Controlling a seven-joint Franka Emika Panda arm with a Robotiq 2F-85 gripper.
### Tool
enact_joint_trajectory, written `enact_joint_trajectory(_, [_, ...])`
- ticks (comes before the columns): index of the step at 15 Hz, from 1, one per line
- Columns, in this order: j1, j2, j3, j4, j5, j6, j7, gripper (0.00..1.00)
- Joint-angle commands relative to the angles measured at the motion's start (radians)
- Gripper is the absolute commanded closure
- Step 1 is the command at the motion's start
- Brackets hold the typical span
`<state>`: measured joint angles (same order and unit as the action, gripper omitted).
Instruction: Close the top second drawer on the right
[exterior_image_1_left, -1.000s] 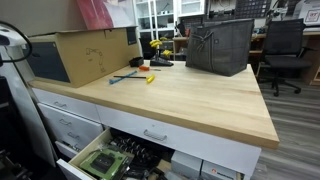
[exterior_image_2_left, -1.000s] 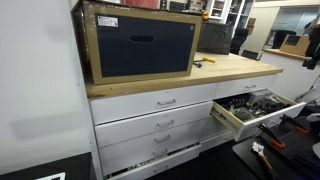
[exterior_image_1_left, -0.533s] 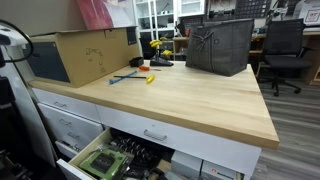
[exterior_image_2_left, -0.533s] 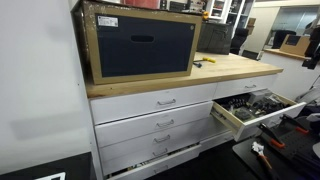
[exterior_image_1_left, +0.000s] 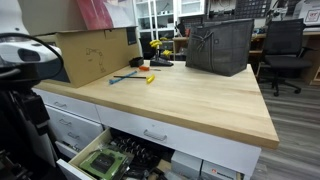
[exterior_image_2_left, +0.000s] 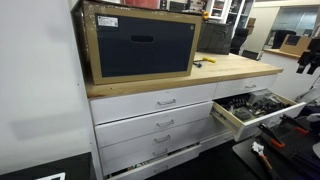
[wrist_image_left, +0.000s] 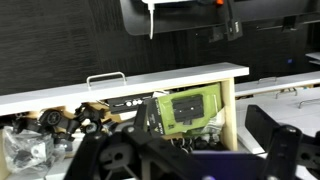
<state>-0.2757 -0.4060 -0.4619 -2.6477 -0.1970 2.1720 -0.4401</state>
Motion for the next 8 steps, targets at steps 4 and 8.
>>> enact_joint_trajectory(4, [-0.088, 0.395, -0.025, 0.16, 0.017, 0.25, 0.133, 0.28])
enact_joint_trajectory(8, [-0.15, 0.619, -0.028, 0.247, 0.016, 0.394, 0.283, 0.57])
